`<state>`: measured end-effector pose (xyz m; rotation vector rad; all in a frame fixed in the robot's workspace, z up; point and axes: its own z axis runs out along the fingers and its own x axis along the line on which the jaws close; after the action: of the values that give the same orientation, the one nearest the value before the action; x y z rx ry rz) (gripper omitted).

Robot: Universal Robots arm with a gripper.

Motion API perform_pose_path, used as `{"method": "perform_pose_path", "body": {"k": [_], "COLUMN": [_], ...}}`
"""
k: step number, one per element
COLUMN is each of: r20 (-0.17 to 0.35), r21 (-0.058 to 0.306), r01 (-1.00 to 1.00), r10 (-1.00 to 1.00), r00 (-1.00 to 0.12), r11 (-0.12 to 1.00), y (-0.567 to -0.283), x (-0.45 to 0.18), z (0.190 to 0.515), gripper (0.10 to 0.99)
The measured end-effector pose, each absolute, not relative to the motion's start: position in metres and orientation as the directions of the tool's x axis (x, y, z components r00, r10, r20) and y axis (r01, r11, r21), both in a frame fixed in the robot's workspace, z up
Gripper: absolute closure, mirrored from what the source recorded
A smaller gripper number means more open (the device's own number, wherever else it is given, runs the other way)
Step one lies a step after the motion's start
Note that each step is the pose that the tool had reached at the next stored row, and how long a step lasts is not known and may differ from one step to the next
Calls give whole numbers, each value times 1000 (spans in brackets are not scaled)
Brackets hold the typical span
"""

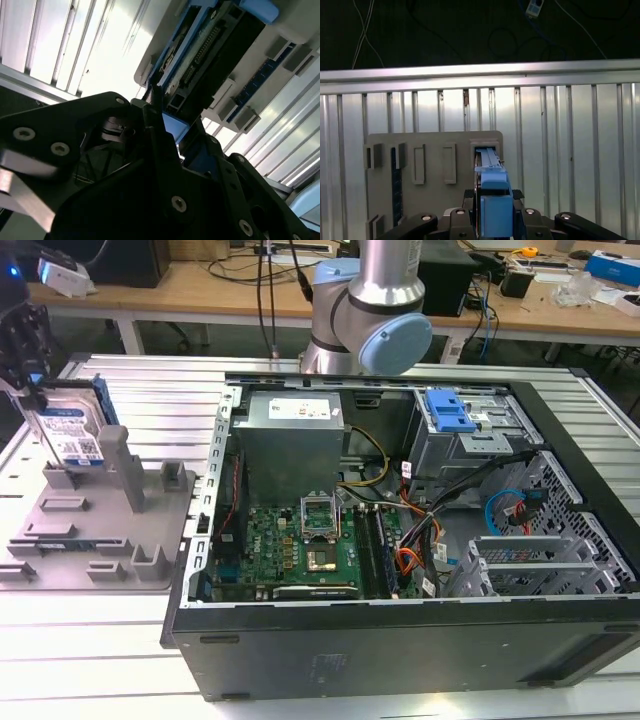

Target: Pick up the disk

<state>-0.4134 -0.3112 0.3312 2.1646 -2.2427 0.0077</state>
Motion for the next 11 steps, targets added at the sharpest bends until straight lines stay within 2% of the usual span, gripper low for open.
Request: {"method": "perform_pose_path", "body": {"k": [9, 11], "r20": [21, 21], "r21": [14, 14], "r01": [-999, -999], "r10": [-999, -999], "r00": [-35, -35], "r11": [35, 36], "y": [-311, -312], "x": [-410, -408], "z": [382, 403], "gripper": [718, 718]}}
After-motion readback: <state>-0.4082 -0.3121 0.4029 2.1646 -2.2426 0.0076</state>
